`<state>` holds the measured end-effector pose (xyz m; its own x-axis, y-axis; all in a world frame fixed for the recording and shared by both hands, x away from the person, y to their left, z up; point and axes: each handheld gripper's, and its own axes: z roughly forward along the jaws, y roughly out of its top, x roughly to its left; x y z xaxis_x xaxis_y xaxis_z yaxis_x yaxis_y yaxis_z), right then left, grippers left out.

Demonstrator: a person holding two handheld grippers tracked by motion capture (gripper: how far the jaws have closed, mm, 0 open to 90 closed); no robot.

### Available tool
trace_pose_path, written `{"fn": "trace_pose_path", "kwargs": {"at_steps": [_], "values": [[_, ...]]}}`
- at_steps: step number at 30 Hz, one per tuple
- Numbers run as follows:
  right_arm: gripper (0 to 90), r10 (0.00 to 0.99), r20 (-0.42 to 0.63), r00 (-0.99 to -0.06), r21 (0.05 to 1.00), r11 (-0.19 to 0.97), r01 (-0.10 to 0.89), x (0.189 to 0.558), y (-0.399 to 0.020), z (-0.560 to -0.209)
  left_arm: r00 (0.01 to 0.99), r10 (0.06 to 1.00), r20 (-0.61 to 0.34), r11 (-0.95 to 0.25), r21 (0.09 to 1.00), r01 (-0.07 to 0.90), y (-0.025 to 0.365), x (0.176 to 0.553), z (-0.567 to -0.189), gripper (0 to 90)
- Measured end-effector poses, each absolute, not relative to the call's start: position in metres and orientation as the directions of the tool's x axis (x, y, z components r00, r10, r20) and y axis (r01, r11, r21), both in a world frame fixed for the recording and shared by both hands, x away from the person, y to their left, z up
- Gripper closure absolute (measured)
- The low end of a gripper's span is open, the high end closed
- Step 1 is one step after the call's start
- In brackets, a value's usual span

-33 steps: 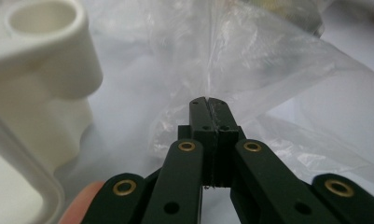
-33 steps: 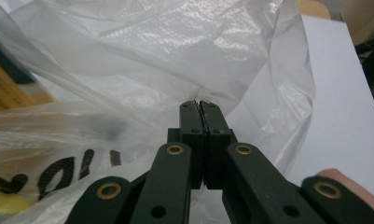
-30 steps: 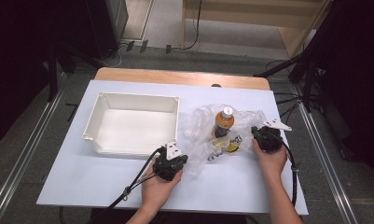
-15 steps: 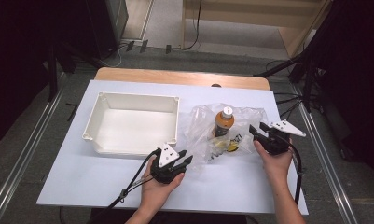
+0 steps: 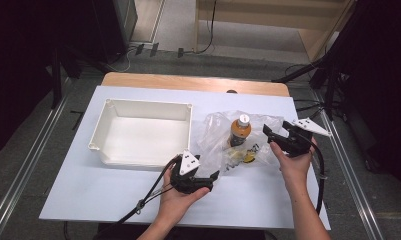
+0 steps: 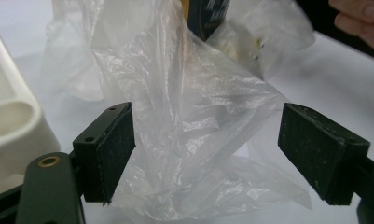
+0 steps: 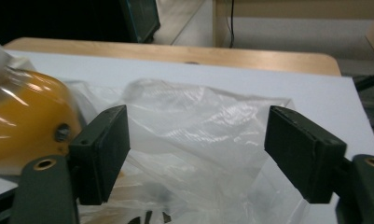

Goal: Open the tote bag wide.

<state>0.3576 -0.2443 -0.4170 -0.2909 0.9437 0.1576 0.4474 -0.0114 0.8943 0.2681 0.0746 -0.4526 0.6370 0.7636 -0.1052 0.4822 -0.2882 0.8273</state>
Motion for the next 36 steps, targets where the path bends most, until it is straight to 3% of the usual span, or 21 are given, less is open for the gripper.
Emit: {"fn": "trace_pose_path", "kwargs": {"at_steps": [4,8,10,11,14,22,36], "values": [[43.8,0.942,0.150,-0.300,0.858,0.027,0.513,0.369,-0.240,-0.434,0.565,0.825,-0.021,-0.341,0.777,0.528,0.072,0.269,-0.462,45.8],[60.2,0.951,0.077,-0.301,0.798,0.122,0.591,0.376,-0.231,-0.452,0.566,0.824,-0.035,-0.363,0.735,0.574,0.076,0.273,-0.466,79.5],[71.7,0.951,0.078,-0.300,0.780,0.129,0.612,0.378,-0.231,-0.458,0.569,0.820,-0.064,-0.360,0.715,0.600,0.081,0.276,-0.467,90.0],[81.3,0.954,0.072,-0.292,0.777,0.131,0.616,0.378,-0.233,-0.460,0.569,0.819,-0.079,-0.356,0.708,0.610,0.082,0.277,-0.467,90.0],[90.0,0.960,0.074,-0.269,0.762,0.120,0.637,0.381,-0.237,-0.463,0.572,0.815,-0.094,-0.362,0.689,0.629,0.086,0.278,-0.468,90.0],[90.0,0.972,0.038,-0.234,0.730,0.133,0.670,0.387,-0.240,-0.475,0.577,0.816,-0.042,-0.398,0.684,0.612,0.093,0.273,-0.469,90.0],[90.0,0.971,-0.011,-0.237,0.720,0.172,0.672,0.385,-0.239,-0.480,0.574,0.817,-0.057,-0.379,0.696,0.609,0.098,0.271,-0.470,90.0]]}}
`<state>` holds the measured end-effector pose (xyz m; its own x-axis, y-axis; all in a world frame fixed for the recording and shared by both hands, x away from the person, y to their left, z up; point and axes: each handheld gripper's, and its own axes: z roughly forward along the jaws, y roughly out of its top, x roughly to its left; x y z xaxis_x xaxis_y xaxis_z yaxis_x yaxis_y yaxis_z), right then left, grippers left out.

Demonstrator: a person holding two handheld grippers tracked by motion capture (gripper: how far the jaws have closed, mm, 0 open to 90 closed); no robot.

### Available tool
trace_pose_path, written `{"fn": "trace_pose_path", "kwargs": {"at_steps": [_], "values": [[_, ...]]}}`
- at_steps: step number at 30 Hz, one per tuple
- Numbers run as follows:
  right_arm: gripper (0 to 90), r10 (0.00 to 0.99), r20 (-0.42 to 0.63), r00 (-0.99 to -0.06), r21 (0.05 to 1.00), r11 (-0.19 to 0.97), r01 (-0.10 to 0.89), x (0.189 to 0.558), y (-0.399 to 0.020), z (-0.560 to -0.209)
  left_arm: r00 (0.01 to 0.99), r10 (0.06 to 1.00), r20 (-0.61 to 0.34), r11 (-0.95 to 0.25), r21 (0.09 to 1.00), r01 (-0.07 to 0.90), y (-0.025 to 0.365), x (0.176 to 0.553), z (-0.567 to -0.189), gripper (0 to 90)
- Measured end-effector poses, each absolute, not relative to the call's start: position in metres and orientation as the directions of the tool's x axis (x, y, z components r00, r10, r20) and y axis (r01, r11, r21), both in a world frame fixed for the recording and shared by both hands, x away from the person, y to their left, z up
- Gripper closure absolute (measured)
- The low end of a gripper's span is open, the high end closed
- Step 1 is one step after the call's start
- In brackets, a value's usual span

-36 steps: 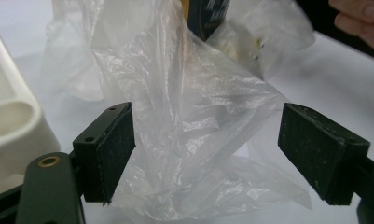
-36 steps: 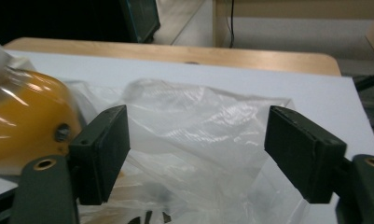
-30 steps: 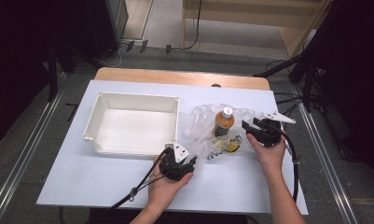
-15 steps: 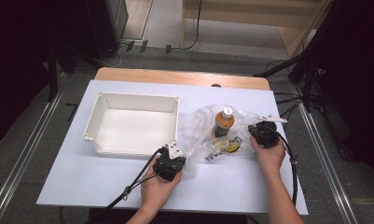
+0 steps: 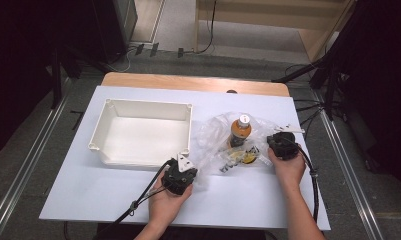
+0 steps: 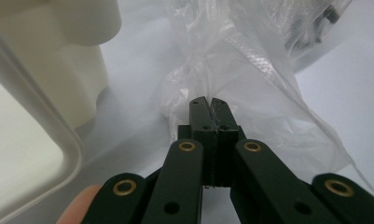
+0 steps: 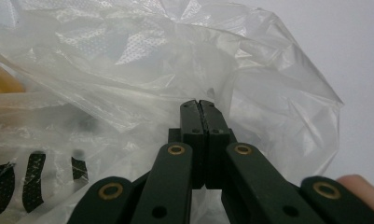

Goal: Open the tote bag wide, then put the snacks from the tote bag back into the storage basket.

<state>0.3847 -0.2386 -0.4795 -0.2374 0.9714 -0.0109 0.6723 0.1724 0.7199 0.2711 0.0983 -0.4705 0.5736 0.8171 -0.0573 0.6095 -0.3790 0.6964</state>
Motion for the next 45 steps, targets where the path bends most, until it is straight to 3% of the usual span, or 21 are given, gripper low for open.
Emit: {"fn": "trace_pose_path", "kwargs": {"at_steps": [2,4,8,11,14,18,21,29,36,45], "values": [[88.3,0.973,-0.003,-0.231,0.723,0.162,0.672,0.384,-0.239,-0.479,0.574,0.817,-0.057,-0.378,0.698,0.607,0.099,0.271,-0.471,90.0],[76.1,0.974,0.028,-0.224,0.750,0.128,0.648,0.382,-0.242,-0.477,0.576,0.816,-0.045,-0.387,0.699,0.601,0.098,0.270,-0.471,90.0],[60.0,0.956,0.092,-0.280,0.819,0.087,0.567,0.371,-0.245,-0.466,0.581,0.813,-0.040,-0.390,0.704,0.593,0.098,0.269,-0.471,90.0],[54.4,0.949,0.096,-0.299,0.853,0.076,0.516,0.364,-0.243,-0.455,0.586,0.809,-0.050,-0.376,0.723,0.580,0.100,0.269,-0.470,90.0],[51.5,0.937,0.131,-0.323,0.873,0.046,0.486,0.360,-0.244,-0.444,0.585,0.809,-0.058,-0.348,0.755,0.556,0.103,0.266,-0.467,89.8],[49.2,0.917,0.141,-0.374,0.878,0.059,0.475,0.357,-0.242,-0.433,0.595,0.799,-0.087,-0.304,0.795,0.524,0.110,0.262,-0.464,77.4],[45.6,0.912,0.122,-0.392,0.884,0.080,0.460,0.356,-0.240,-0.426,0.609,0.785,-0.111,-0.274,0.820,0.502,0.116,0.260,-0.461,62.8],[41.3,0.895,0.114,-0.431,0.900,0.091,0.426,0.349,-0.237,-0.409,0.660,0.737,-0.145,-0.226,0.868,0.442,0.136,0.254,-0.450,39.0],[38.1,0.874,0.090,-0.477,0.902,0.132,0.412,0.347,-0.227,-0.397,0.645,0.747,-0.159,-0.167,0.895,0.414,0.152,0.253,-0.434,28.2],[34.6,0.856,0.087,-0.510,0.900,0.152,0.409,0.347,-0.219,-0.395,0.614,0.779,-0.131,-0.139,0.918,0.372,0.187,0.242,-0.420,23.3]]}}
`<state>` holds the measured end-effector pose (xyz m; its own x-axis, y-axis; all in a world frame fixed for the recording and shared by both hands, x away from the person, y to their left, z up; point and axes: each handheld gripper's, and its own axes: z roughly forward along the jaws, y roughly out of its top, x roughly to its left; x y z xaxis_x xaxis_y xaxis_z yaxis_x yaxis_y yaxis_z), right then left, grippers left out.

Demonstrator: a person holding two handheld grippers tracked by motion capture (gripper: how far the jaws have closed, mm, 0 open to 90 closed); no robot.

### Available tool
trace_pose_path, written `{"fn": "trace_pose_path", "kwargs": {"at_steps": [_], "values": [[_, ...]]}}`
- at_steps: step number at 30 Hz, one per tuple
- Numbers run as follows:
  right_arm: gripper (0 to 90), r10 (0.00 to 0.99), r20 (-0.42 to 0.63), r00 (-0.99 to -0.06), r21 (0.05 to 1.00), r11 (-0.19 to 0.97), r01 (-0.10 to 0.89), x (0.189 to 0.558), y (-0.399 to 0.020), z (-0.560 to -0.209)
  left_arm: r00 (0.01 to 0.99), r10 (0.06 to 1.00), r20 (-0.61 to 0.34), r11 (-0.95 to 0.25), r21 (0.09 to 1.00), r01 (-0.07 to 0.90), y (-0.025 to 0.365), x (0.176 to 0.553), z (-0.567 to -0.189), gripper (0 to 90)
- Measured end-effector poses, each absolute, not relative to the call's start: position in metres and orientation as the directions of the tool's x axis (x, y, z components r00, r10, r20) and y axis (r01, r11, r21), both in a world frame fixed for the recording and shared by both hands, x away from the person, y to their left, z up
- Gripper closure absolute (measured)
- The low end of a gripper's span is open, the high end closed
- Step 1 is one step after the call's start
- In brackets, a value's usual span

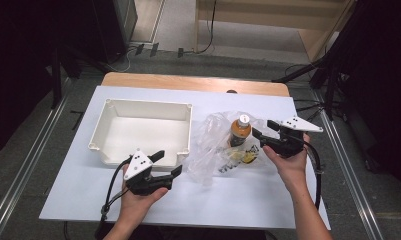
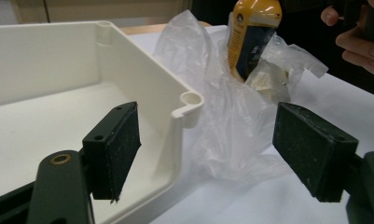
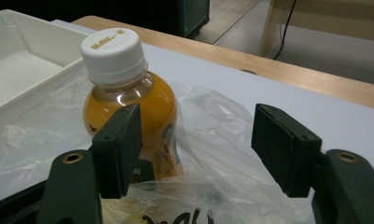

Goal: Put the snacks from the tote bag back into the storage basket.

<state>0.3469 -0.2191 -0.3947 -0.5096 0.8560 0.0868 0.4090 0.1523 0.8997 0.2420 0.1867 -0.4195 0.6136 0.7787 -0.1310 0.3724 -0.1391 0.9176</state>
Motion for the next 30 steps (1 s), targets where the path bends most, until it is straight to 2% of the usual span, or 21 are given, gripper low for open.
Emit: {"fn": "trace_pose_path", "kwargs": {"at_steps": [7,15,30], "values": [[31.9,0.844,0.090,-0.529,0.897,0.162,0.411,0.347,-0.213,-0.396,0.567,0.811,-0.145,-0.114,0.912,0.395,0.224,0.237,-0.419,16.5],[29.2,0.832,0.093,-0.547,0.892,0.175,0.418,0.349,-0.206,-0.395,0.572,0.806,-0.150,-0.101,0.918,0.383,0.246,0.232,-0.416,12.1],[29.7,0.802,0.091,-0.590,0.879,0.214,0.426,0.350,-0.197,-0.398,0.548,0.824,-0.141,-0.093,0.922,0.376,0.284,0.217,-0.412,10.7]]}}
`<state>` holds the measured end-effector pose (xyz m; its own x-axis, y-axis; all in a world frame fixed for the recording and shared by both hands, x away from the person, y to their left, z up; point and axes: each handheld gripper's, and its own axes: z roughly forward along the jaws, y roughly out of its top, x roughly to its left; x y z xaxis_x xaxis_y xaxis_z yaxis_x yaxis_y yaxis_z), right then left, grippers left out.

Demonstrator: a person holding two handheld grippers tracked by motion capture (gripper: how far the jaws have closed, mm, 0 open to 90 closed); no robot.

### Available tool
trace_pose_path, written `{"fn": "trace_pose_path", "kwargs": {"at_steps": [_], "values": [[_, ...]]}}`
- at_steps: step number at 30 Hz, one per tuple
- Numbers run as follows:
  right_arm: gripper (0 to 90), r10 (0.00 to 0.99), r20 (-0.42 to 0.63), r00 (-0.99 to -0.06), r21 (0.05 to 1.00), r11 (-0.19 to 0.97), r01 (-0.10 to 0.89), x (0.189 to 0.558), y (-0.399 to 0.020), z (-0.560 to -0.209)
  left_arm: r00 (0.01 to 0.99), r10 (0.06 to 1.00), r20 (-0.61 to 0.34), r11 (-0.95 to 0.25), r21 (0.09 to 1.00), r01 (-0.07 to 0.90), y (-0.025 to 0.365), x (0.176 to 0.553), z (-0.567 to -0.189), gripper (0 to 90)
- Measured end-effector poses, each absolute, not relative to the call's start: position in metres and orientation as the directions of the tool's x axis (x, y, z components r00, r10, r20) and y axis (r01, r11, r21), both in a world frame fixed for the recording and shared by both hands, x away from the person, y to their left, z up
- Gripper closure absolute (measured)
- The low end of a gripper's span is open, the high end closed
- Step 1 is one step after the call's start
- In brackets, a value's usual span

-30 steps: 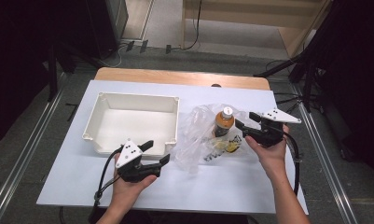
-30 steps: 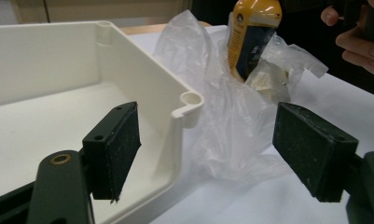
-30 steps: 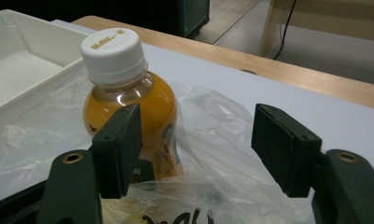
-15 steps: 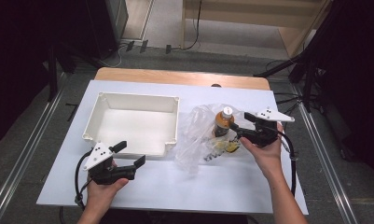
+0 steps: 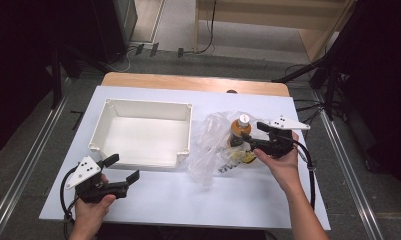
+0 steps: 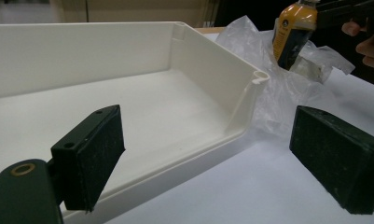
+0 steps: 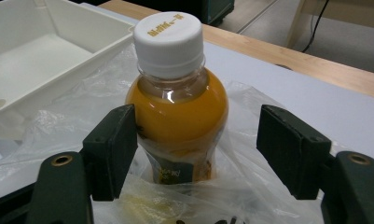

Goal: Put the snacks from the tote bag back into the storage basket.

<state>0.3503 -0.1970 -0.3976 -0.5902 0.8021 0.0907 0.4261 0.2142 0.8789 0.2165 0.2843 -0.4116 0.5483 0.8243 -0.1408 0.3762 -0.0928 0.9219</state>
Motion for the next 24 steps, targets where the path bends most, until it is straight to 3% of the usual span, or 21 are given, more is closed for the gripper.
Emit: {"fn": "trace_pose_path", "kwargs": {"at_steps": [17,24], "values": [[28.6,0.758,0.160,-0.632,0.852,0.217,0.476,0.366,-0.186,-0.406,0.481,0.865,-0.141,-0.060,0.923,0.379,0.327,0.202,-0.412,11.2],[28.2,0.757,0.139,-0.638,0.840,0.251,0.481,0.372,-0.179,-0.406,0.477,0.868,-0.138,-0.061,0.924,0.378,0.330,0.202,-0.413,11.5]]}}
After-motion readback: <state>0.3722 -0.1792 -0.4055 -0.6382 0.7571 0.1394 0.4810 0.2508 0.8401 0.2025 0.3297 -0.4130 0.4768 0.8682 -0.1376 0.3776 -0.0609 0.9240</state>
